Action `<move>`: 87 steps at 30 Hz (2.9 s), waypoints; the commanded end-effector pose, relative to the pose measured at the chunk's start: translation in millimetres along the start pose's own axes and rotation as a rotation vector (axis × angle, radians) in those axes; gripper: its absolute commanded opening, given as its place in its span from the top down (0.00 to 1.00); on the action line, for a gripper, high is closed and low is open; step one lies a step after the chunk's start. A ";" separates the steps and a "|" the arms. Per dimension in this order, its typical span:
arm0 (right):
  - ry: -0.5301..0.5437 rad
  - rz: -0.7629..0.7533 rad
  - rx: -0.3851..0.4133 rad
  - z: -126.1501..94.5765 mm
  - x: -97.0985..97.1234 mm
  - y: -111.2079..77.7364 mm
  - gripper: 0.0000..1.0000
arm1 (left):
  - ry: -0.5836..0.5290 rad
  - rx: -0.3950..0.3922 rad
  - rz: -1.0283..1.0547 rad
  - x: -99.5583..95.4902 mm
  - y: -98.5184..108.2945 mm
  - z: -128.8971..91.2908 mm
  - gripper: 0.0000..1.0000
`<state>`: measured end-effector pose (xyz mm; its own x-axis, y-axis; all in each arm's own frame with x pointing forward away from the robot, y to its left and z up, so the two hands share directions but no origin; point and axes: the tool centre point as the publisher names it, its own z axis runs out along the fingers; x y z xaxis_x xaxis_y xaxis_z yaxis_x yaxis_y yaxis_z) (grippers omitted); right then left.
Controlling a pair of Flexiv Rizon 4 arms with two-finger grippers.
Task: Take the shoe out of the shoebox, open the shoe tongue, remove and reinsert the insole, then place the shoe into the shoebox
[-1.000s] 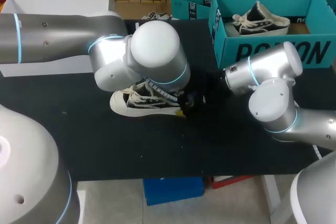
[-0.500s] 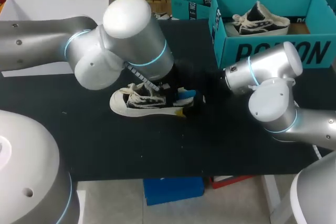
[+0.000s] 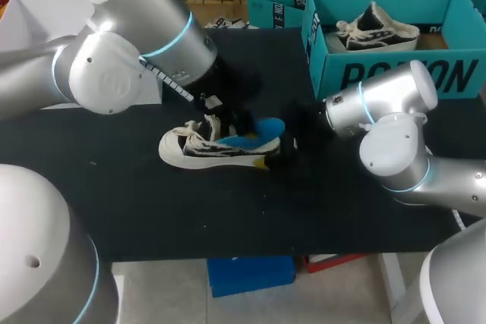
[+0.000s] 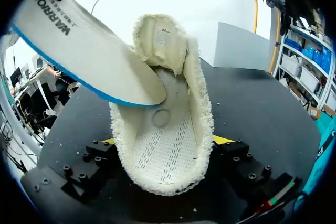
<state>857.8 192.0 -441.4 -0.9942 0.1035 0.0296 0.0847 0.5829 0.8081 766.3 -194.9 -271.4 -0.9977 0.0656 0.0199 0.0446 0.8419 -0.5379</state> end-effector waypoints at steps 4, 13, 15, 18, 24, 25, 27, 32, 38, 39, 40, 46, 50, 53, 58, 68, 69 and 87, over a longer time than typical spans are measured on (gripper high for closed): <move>-0.001 0.001 0.003 0.9 -0.5 0.1 1.00 | 0.095 0.126 -0.080 15.3 -17.2 -46.8 1.00; -0.001 0.001 0.003 0.9 -0.5 0.1 1.00 | 0.181 0.289 -0.193 27.9 -44.9 -102.6 1.00; -0.001 0.001 0.003 0.9 -0.5 0.1 1.00 | 0.187 0.312 -0.219 31.2 -51.1 -114.5 1.00; -0.001 0.001 0.003 0.9 -0.5 0.1 1.00 | 0.199 0.346 -0.222 38.2 -59.2 -131.7 1.00; -0.001 0.001 0.003 0.9 -0.5 0.1 1.00 | 0.288 0.452 -0.230 51.4 -63.9 -154.8 1.00; -0.001 0.001 0.003 0.9 -0.5 0.1 1.00 | 0.310 0.478 -0.230 52.6 -63.3 -157.7 1.00; -0.001 0.001 0.003 0.9 -0.5 0.1 1.00 | 0.348 0.507 -0.228 54.5 -62.6 -162.1 1.00; -0.001 0.001 0.003 0.9 -0.5 0.1 1.00 | 0.368 0.510 -0.217 60.8 -63.4 -164.0 1.00; -0.001 0.001 0.003 0.9 -0.5 0.1 1.00 | 0.368 0.510 -0.217 60.8 -63.4 -164.0 1.00; -0.001 0.001 0.003 0.9 -0.5 0.1 1.00 | 0.368 0.510 -0.217 60.8 -63.4 -164.0 1.00; -0.001 0.001 0.003 0.9 -0.5 0.1 1.00 | 0.368 0.510 -0.217 60.8 -63.4 -164.0 1.00; -0.001 0.001 0.003 0.9 -0.5 0.1 1.00 | 0.368 0.510 -0.217 60.8 -63.4 -164.0 1.00; -0.001 0.001 0.003 0.9 -0.5 0.1 1.00 | 0.368 0.510 -0.217 60.8 -63.4 -164.0 1.00; -0.001 0.001 0.003 0.9 -0.5 0.1 1.00 | 0.370 0.540 -0.229 59.7 -66.0 -164.6 1.00; -0.001 0.001 0.003 0.9 -0.5 0.1 1.00 | 0.371 0.654 -0.245 44.7 -81.4 -177.4 1.00; -0.001 0.001 0.003 0.9 -0.5 0.1 1.00 | 0.374 0.743 -0.252 35.9 -103.2 -214.7 1.00; -0.001 0.001 0.003 0.9 -0.5 0.1 1.00 | 0.399 0.757 -0.272 36.3 -104.8 -218.5 1.00; -0.001 0.001 0.003 0.9 -0.5 0.1 1.00 | 0.412 0.804 -0.266 51.0 -118.0 -245.1 1.00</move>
<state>857.9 191.9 -441.5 -0.9942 0.1036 0.0296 0.0848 0.5829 0.8081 723.6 -159.0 0.9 -0.8659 0.2377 0.4401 -0.3850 0.2452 -0.8898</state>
